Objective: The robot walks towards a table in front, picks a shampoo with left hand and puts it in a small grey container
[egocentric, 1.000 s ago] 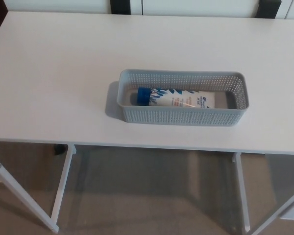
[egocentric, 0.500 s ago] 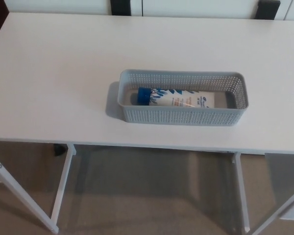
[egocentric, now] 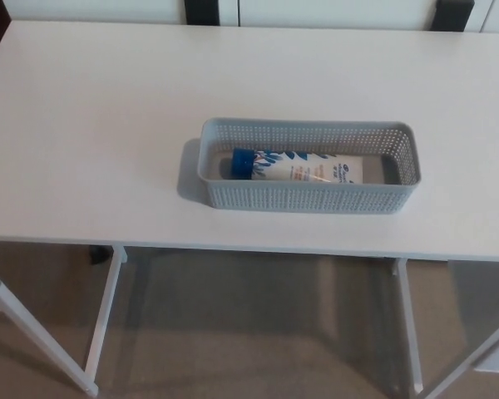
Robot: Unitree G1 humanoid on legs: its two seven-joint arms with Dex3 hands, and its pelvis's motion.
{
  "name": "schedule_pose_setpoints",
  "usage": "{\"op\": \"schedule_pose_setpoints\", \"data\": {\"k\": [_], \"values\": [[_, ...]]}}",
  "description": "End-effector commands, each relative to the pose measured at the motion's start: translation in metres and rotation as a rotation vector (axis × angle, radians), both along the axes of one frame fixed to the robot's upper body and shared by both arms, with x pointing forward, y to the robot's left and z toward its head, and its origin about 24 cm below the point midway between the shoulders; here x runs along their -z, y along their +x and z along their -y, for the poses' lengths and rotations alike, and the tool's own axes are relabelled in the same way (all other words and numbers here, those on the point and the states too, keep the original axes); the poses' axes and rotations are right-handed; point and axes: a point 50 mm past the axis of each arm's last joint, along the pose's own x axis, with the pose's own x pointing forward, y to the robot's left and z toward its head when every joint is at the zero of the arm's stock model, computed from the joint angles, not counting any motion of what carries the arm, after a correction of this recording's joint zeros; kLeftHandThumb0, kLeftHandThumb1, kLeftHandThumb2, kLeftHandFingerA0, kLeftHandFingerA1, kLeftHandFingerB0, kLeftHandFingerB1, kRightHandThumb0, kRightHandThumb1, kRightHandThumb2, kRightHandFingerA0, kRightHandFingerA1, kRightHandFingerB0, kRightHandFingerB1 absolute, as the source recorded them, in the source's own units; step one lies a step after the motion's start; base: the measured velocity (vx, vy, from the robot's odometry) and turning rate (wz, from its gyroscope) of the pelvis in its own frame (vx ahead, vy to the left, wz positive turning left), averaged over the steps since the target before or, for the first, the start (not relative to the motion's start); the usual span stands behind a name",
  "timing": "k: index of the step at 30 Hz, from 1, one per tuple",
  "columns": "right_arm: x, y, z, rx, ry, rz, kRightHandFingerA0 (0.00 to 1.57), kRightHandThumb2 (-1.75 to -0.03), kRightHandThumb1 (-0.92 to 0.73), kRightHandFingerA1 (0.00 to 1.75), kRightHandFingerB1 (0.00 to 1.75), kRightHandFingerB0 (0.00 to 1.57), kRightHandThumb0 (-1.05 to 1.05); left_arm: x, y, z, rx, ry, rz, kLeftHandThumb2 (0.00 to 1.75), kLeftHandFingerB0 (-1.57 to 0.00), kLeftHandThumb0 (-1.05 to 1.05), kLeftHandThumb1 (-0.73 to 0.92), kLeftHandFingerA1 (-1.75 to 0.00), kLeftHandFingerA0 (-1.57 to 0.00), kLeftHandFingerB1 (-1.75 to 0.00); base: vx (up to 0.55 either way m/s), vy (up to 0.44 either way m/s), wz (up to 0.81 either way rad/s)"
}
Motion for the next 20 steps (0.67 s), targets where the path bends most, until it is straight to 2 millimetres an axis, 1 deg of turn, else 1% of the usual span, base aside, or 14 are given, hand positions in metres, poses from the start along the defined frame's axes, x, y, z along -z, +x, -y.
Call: {"op": "schedule_pose_setpoints", "data": {"k": [1, 3, 4, 7, 8, 11, 12, 17, 18, 20], "values": [[-0.0056, -0.0016, 0.0116, 0.024, -0.034, 0.006, 0.54, -0.61, -0.71, 0.42, 0.38, 0.47, -0.31, -0.0022, 0.0014, -0.0037, -0.004, 0.035, 0.061, 0.63, -0.4, -0.54, 0.78, -0.48, -0.45, -0.38, 0.0, 0.0, 0.0], [-0.0057, -0.0038, 0.0128, 0.029, -0.037, 0.008, 0.54, -0.61, -0.71, 0.42, 0.38, 0.47, -0.31, -0.0013, -0.0004, -0.0043, 0.005, 0.043, 0.042, 0.63, -0.4, -0.54, 0.78, -0.48, -0.45, -0.38, 0.0, 0.0, 0.0], [-0.0061, -0.003, 0.0129, 0.027, -0.038, 0.01, 0.59, -0.61, -0.71, 0.45, 0.37, 0.45, -0.32, -0.0012, -0.0008, -0.005, -0.001, 0.044, 0.039, 0.63, -0.41, -0.52, 0.77, -0.46, -0.46, -0.38, 0.0, 0.0, 0.0], [-0.0067, -0.0017, 0.0131, 0.025, -0.04, 0.013, 0.59, -0.61, -0.71, 0.45, 0.37, 0.45, -0.32, -0.001, -0.0015, -0.0062, -0.01, 0.047, 0.034, 0.63, -0.41, -0.52, 0.77, -0.46, -0.46, -0.38, 0.0, 0.0, 0.0], [-0.007, -0.0007, 0.0133, 0.024, -0.043, 0.016, 0.62, -0.61, -0.71, 0.45, 0.37, 0.46, -0.34, -0.0014, -0.0014, -0.0074, -0.01, 0.048, 0.028, 0.63, -0.39, -0.52, 0.77, -0.43, -0.46, -0.37, 0.0, 0.0, 0.0], [-0.0076, 0.0009, 0.0136, 0.024, -0.047, 0.02, 0.62, -0.61, -0.71, 0.45, 0.37, 0.46, -0.34, -0.0019, -0.0014, -0.0093, -0.011, 0.048, 0.019, 0.63, -0.39, -0.52, 0.77, -0.43, -0.46, -0.37, 0.0, 0.0, 0.0], [-0.0079, 0.0009, 0.0136, 0.024, -0.044, 0.024, 0.59, -0.61, -0.72, 0.44, 0.38, 0.48, -0.32, -0.0022, -0.0009, -0.0094, -0.001, 0.052, 0.016, 0.63, -0.41, -0.53, 0.77, -0.44, -0.45, -0.37, 0.0, 0.0, 0.0], [-0.0093, 0.0038, 0.0142, 0.036, -0.036, 0.036, 0.58, -0.61, -0.72, 0.43, 0.38, 0.48, -0.31, -0.0031, 0.0024, -0.0087, 0.035, 0.069, 0.019, 0.63, -0.42, -0.54, 0.76, -0.45, -0.45, -0.37, 0.0, 0.0, 0.0], [-0.0095, 0.0045, 0.0142, 0.043, -0.032, 0.037, 0.54, -0.8, -0.62, 0.54, 0.47, 0.41, -0.39, -0.0035, 0.0032, -0.0087, 0.042, 0.071, 0.019, 0.63, -0.4, -0.54, 0.77, -0.44, -0.45, -0.37, 0.0, 0.0, 0.0], [-0.0097, 0.005, 0.0142, 0.047, -0.028, 0.038, 0.54, -0.8, -0.62, 0.54, 0.47, 0.41, -0.39, -0.0037, 0.0038, -0.0088, 0.047, 0.073, 0.019, 0.63, -0.4, -0.54, 0.77, -0.44, -0.45, -0.37, 0.0, 0.0, 0.0]]}}
